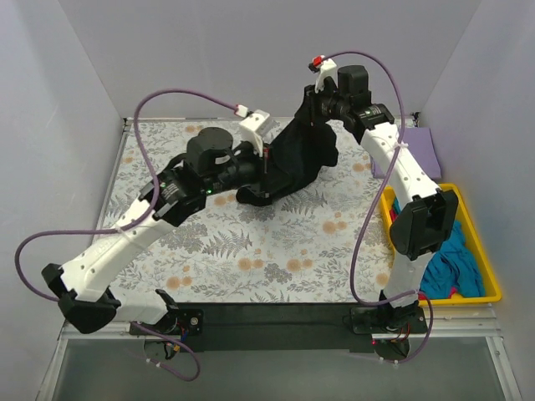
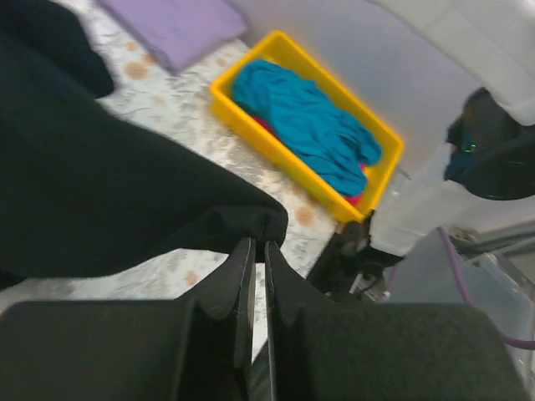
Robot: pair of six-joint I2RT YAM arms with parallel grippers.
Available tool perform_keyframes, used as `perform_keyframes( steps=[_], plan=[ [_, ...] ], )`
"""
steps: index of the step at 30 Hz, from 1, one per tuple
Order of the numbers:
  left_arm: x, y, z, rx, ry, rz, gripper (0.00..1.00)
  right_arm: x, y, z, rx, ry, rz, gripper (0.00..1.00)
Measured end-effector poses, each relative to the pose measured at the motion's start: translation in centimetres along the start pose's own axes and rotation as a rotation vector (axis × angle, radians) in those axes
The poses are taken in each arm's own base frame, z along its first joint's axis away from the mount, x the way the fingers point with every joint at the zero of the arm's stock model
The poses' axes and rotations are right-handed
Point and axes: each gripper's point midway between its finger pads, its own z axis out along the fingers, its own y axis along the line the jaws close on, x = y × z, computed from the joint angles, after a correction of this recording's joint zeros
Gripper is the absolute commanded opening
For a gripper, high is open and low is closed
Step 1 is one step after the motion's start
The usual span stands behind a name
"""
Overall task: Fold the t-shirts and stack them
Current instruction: Flatten the tshirt out
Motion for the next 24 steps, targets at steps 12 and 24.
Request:
perform_keyframes(
  steps=[12, 24],
  plan=[
    [12.4, -7.9, 15.8, 0.265, 0.259, -0.048, 0.60, 8.1, -8.2, -11.6, 0.449, 0.095, 0.047, 0.65],
    [12.6, 7.9, 8.3, -0.182, 0.116, -0.315, 0.69, 19.0, -1.9, -12.1, 0.330, 0.241, 0.168, 0.63]
  ],
)
